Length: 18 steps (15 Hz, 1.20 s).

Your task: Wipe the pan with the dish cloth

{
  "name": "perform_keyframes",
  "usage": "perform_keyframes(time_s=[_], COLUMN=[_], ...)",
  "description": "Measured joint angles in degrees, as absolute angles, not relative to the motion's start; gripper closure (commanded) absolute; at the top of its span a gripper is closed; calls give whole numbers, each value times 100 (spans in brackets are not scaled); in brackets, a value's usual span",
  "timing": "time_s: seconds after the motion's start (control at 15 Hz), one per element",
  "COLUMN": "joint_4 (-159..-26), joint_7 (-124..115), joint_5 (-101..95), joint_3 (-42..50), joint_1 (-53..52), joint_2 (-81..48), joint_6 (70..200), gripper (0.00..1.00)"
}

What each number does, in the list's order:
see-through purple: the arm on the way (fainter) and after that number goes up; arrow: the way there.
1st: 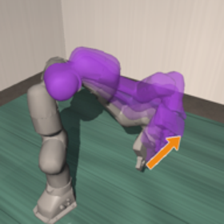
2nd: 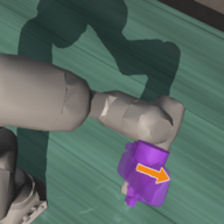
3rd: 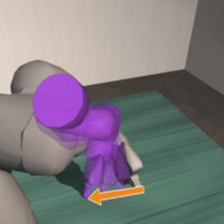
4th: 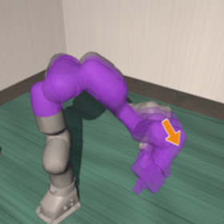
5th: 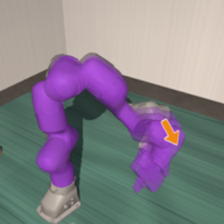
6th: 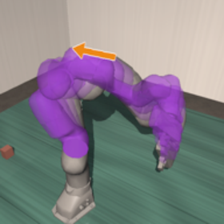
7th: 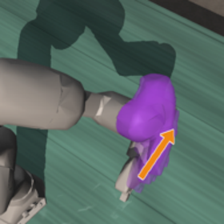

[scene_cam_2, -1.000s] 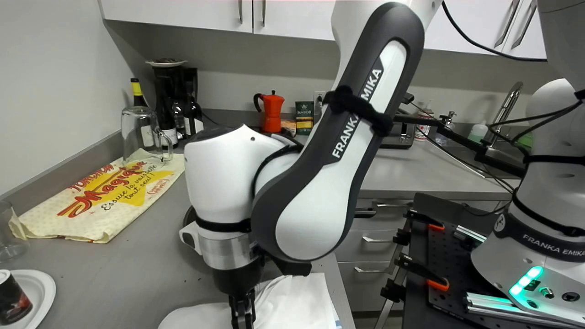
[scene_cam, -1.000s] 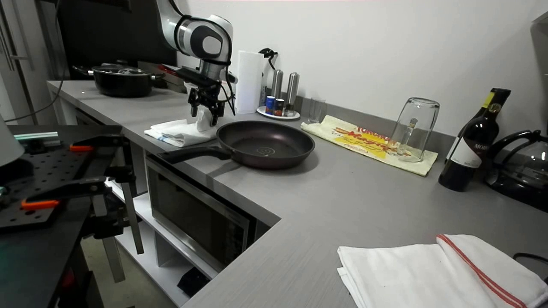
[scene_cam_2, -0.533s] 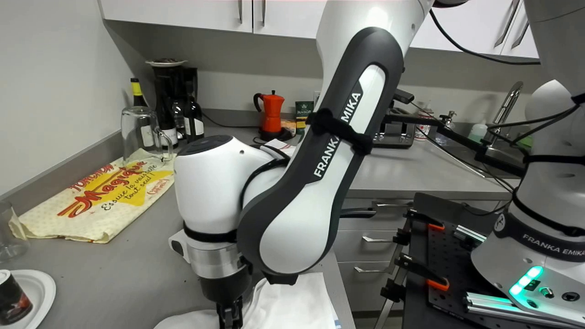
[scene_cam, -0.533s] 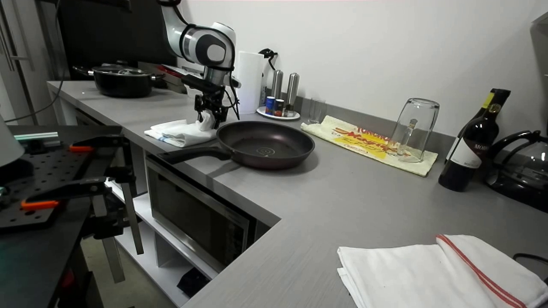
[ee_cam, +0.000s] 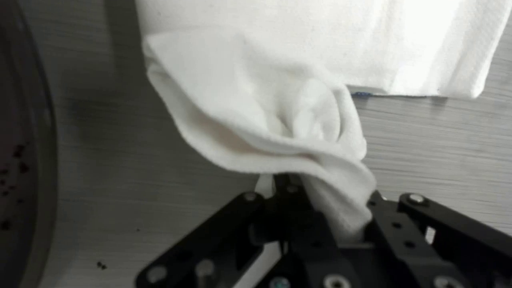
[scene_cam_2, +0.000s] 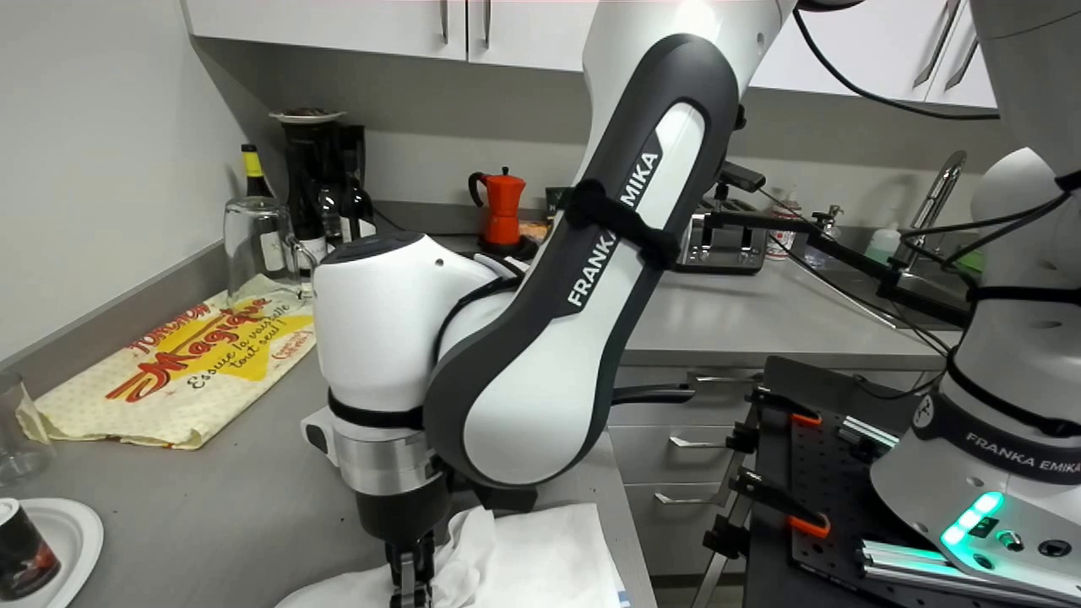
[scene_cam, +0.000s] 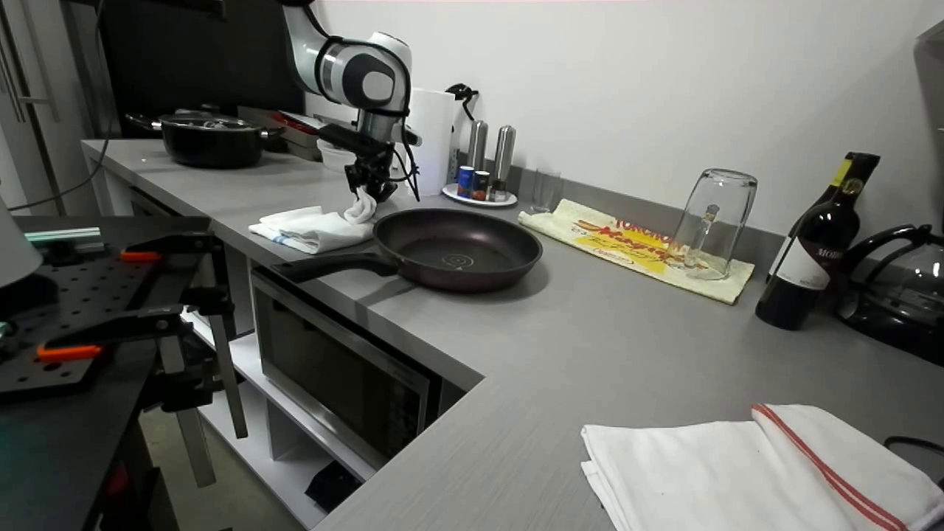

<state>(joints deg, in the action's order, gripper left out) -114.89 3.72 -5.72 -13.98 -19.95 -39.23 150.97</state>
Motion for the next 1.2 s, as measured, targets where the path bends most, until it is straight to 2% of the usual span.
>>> perform_keyframes(time_s=[0.33,1.2], joint_4=[-11632,-12101], joint_7=[372,374], joint_5=[-565,-565], joint_3=[-1420,-1183], joint_1=[-1857,-1252], joint_2=[-3705,-2166], joint_6=[15080,14907], gripper=[96,96])
